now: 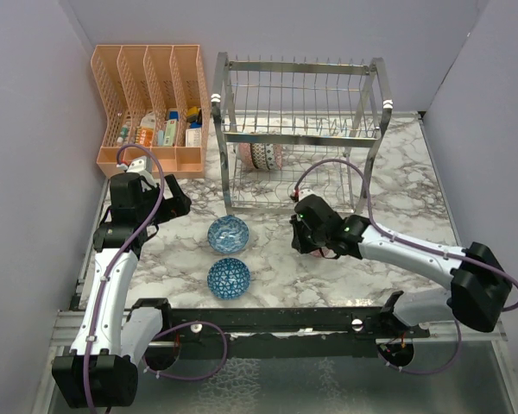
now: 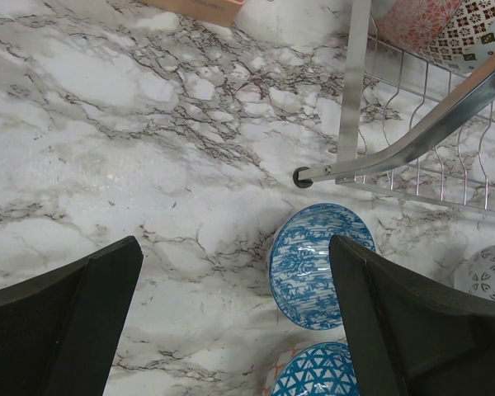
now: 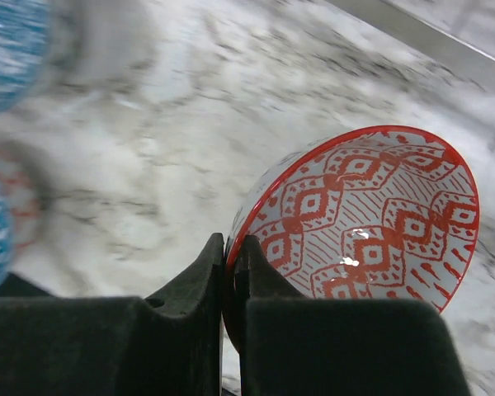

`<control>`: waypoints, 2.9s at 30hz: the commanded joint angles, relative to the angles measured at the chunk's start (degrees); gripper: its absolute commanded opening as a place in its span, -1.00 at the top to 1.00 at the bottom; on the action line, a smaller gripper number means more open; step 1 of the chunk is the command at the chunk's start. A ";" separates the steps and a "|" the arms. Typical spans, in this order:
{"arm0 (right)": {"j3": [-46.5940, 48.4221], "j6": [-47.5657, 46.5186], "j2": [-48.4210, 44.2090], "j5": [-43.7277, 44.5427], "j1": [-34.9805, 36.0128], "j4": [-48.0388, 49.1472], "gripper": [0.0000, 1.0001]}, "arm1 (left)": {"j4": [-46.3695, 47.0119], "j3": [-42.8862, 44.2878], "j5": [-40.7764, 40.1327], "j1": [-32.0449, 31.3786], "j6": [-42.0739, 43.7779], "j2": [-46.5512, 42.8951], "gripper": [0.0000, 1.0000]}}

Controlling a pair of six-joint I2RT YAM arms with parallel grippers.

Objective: Load the bowls into the dish rack

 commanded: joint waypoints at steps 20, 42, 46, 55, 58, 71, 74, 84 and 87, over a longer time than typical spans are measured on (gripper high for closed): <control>1.36 17.06 4.49 -49.46 -7.10 46.42 0.98 | -1.88 4.68 -0.71 0.17 0.49 -0.67 -0.99; 3.78 44.69 25.30 -51.49 -18.52 95.59 0.98 | -3.11 5.71 -1.53 0.17 0.82 -0.87 -0.99; 6.51 46.08 30.66 -49.31 -18.90 98.91 0.98 | -2.71 5.02 -1.34 0.17 0.80 -0.99 -0.99; 8.29 48.98 37.63 -41.30 -19.85 106.99 0.98 | -2.04 3.88 -1.07 0.17 1.00 -1.04 -0.99; 9.40 50.36 39.93 -39.50 -19.90 109.00 0.98 | -1.58 3.57 -0.83 0.17 0.80 -0.67 -0.99; 13.33 56.29 48.11 -38.41 -19.81 110.59 0.98 | -1.30 3.67 -0.80 0.16 1.20 -0.03 -0.99; 13.74 59.31 50.88 -37.74 -19.81 113.51 0.98 | -1.28 3.50 -0.81 0.17 1.30 0.04 -0.99; 12.85 58.83 52.56 -36.90 -19.46 112.90 0.93 | -1.21 3.76 -0.99 0.17 1.51 0.71 -0.99; 13.19 58.11 52.32 -38.34 -19.46 113.10 0.55 | -0.93 3.46 -1.07 0.17 1.42 0.74 -0.99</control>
